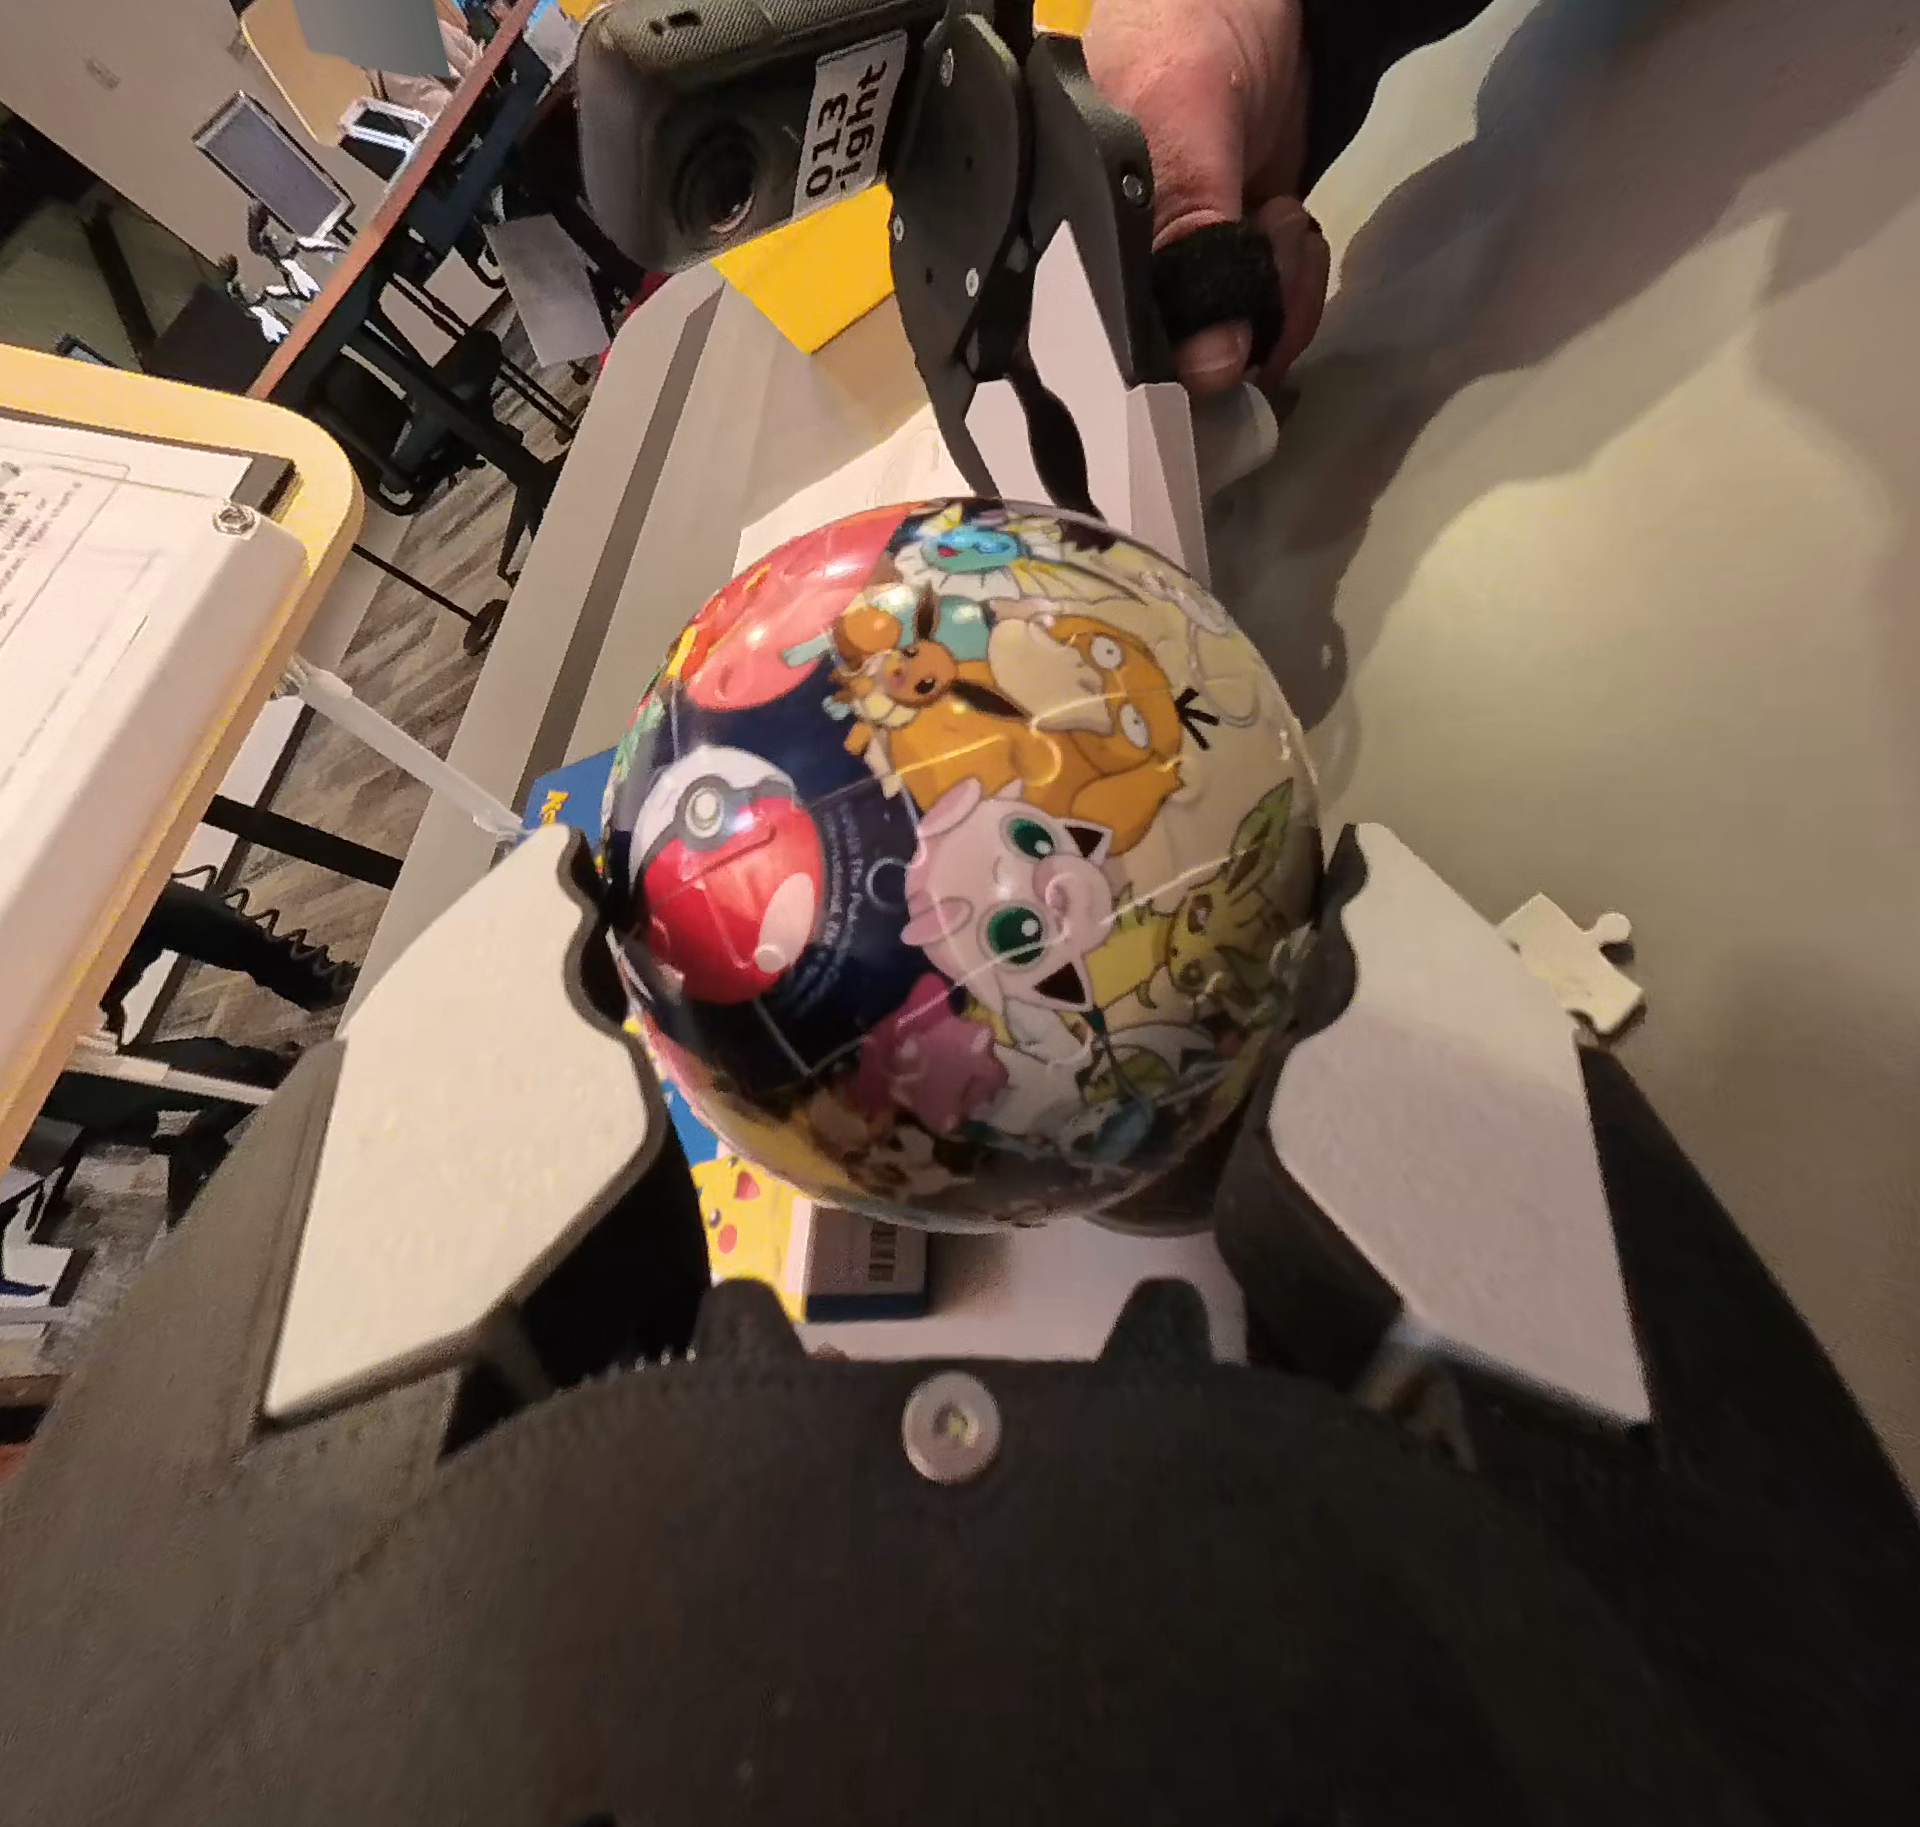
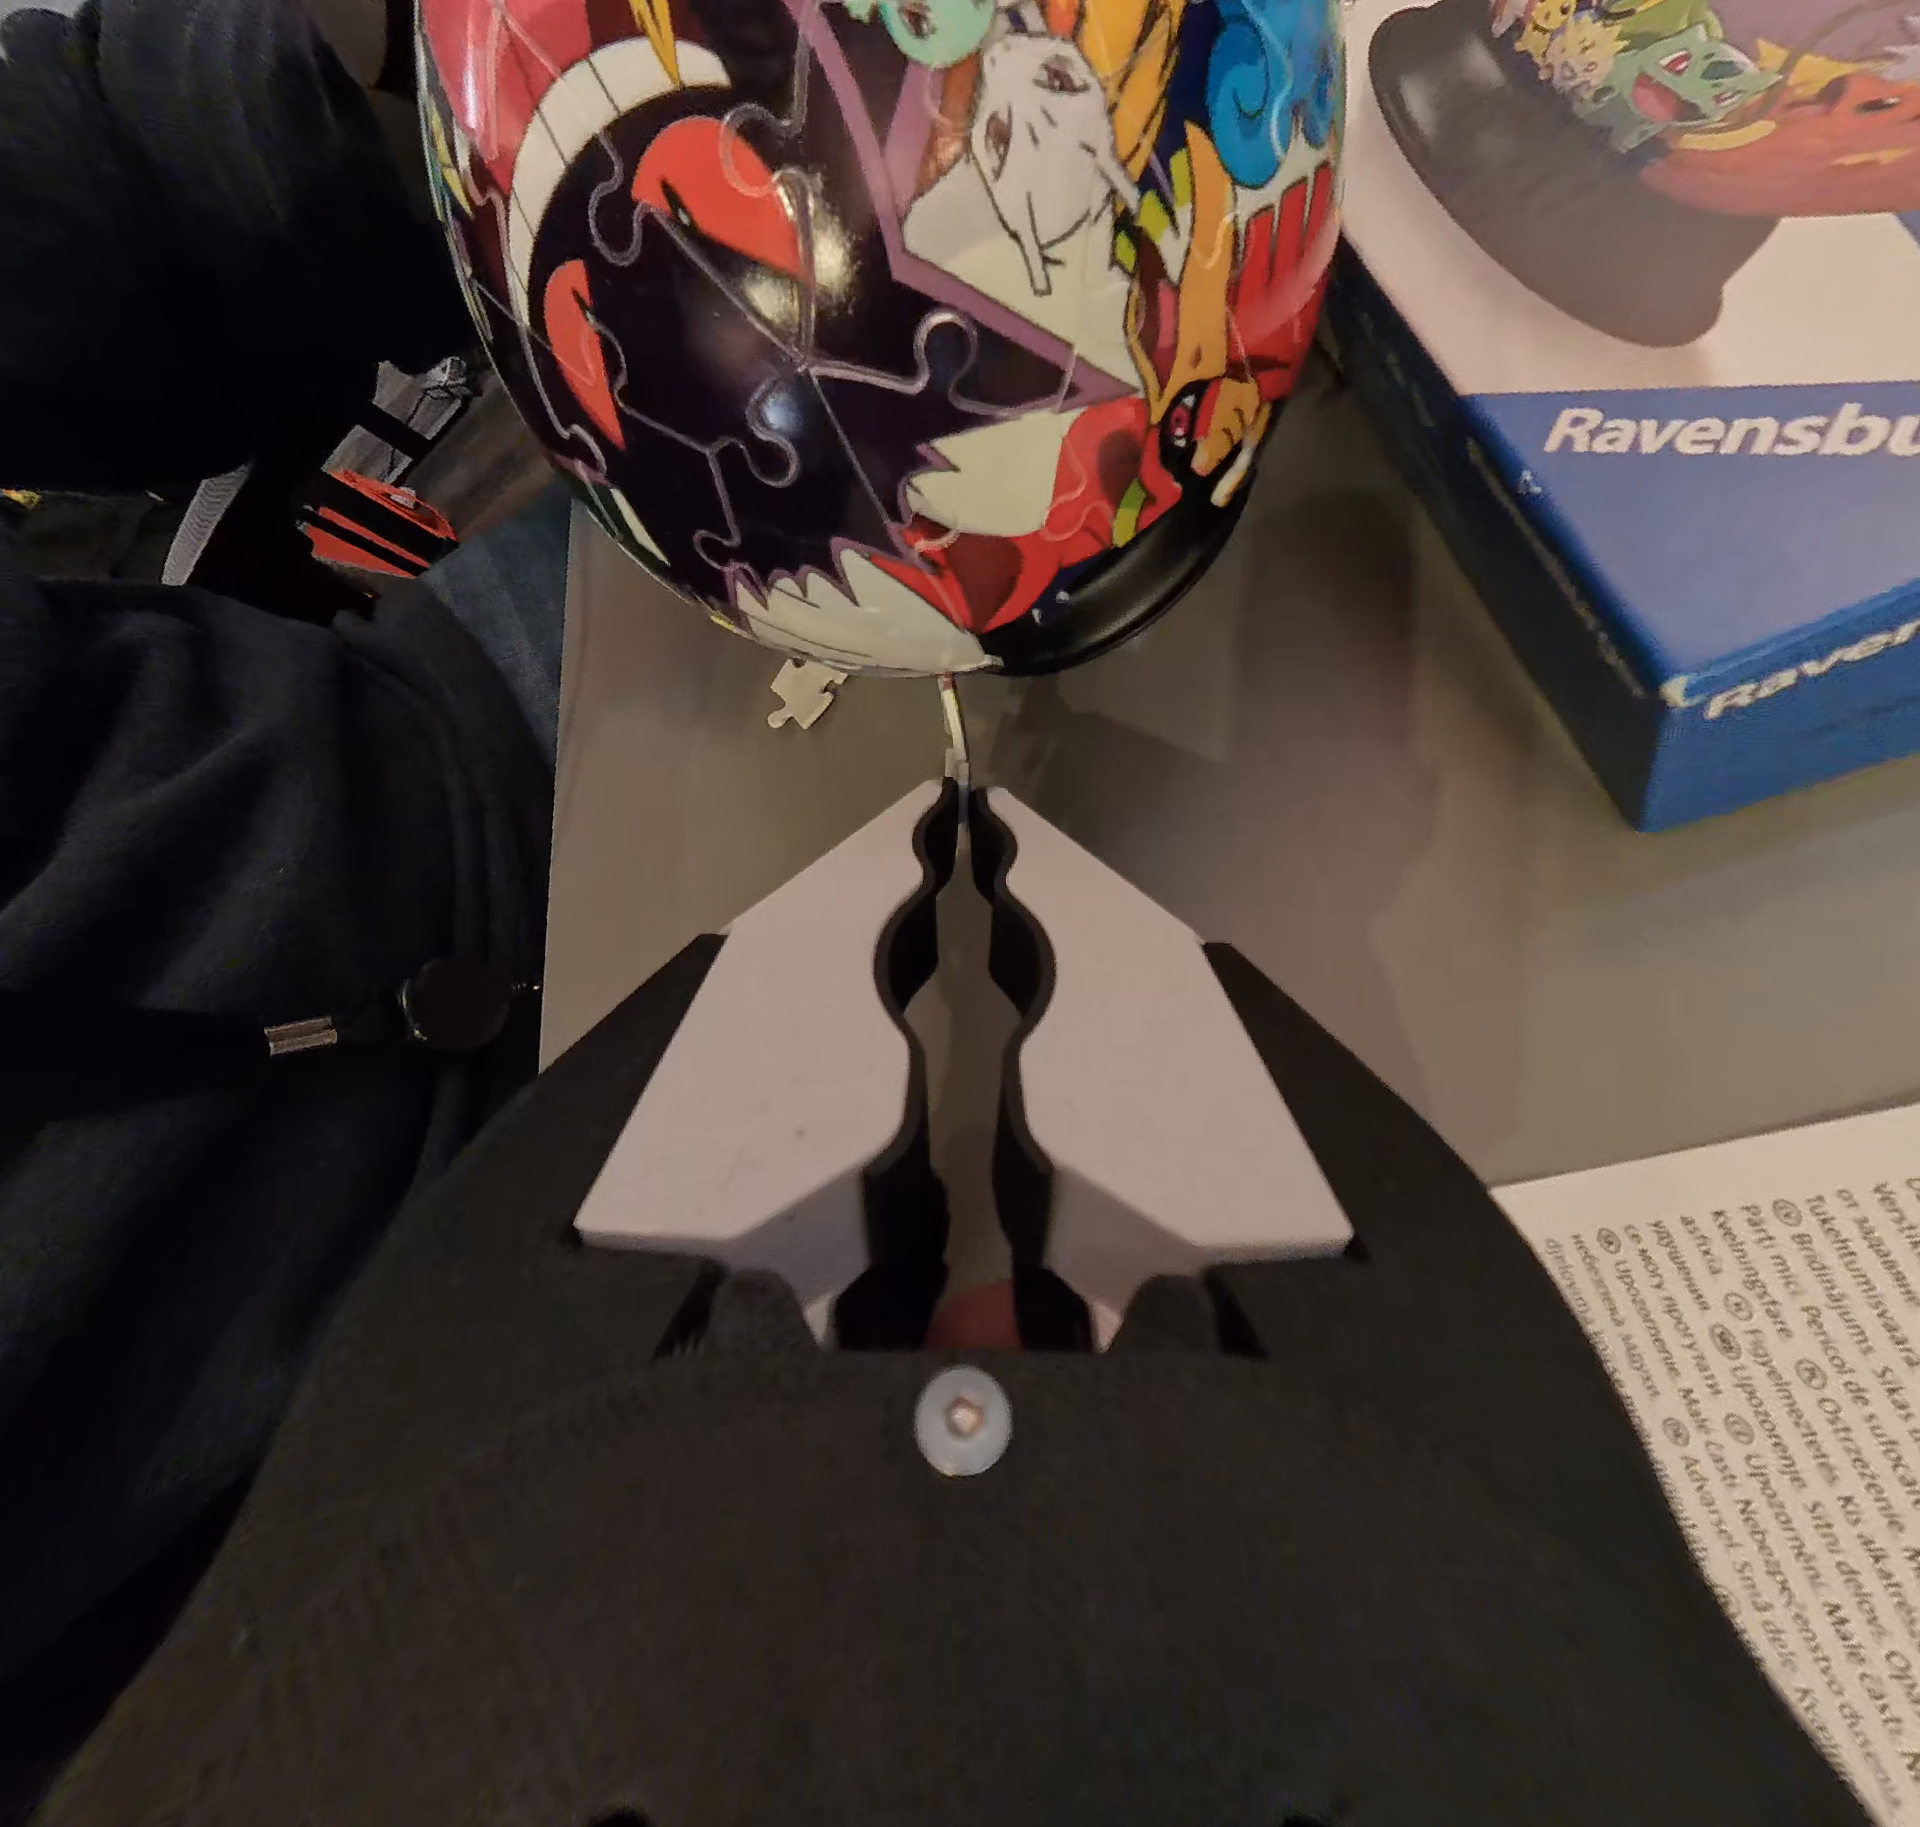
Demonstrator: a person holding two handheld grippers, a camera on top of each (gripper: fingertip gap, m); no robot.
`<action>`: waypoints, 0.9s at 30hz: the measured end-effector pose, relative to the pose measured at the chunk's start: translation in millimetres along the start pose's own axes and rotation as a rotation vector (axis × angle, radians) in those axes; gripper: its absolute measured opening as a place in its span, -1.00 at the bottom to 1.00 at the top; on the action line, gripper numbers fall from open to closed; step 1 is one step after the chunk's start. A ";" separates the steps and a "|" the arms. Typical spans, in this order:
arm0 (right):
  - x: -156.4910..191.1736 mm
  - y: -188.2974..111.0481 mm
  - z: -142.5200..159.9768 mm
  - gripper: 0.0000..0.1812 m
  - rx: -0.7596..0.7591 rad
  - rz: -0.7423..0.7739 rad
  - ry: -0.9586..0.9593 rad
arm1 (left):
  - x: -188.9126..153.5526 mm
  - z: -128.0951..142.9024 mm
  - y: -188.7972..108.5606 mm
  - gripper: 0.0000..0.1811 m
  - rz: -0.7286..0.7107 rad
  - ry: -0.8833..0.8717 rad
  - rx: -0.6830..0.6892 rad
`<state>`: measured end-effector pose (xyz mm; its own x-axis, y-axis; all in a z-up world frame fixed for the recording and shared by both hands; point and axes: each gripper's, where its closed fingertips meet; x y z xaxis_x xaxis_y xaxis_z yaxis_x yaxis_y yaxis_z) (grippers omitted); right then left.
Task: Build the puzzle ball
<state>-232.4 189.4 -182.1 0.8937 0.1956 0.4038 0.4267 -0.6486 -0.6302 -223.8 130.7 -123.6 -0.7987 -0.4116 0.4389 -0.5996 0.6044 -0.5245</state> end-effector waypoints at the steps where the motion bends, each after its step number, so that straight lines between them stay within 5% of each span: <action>1: 0.1 -0.1 0.1 -1.00 -0.001 0.000 0.000 | 0.2 -0.8 0.9 0.40 0.000 -0.003 -0.012; 21: 10.2 3.0 -5.1 -1.00 -0.019 -0.009 -0.026 | -11.9 23.3 -13.0 0.43 -0.041 -0.104 -0.011; 27: 11.2 4.5 -5.4 -1.00 -0.011 -0.019 -0.038 | 1.8 -5.6 -30.3 0.54 -0.022 -0.153 -0.010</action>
<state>-221.2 184.7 -176.7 0.8900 0.2355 0.3904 0.4424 -0.6527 -0.6150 -206.8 115.4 -102.8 -0.7840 -0.5236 0.3335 -0.6172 0.6002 -0.5087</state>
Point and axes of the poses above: each gripper's, where its closed fingertips meet, y out along the fingers, z out of its underside, x = y × z across the jaws, and after that the axes turned 15 degrees about z, right-handed
